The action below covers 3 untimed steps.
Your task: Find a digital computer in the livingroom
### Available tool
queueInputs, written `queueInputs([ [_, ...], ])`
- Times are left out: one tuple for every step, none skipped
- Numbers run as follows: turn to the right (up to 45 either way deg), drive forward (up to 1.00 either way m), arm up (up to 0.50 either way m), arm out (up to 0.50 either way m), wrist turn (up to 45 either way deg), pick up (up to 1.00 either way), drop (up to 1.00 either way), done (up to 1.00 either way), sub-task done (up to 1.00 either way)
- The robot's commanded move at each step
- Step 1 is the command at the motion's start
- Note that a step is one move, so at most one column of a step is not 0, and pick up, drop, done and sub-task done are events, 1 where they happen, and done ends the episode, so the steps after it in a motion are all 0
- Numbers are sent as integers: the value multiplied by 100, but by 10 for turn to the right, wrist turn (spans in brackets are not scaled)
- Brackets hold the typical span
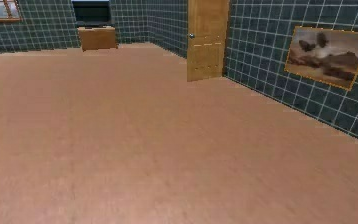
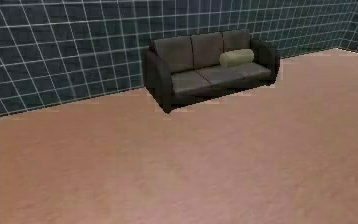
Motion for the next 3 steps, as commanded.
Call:
queueInputs([
  [-30, 0, 0, 0, 0, 0, 0, 0, 0],
  [-30, 0, 0, 0, 0, 0, 0, 0, 0],
  [0, 100, 0, 0, 0, 0, 0, 0, 0],
])
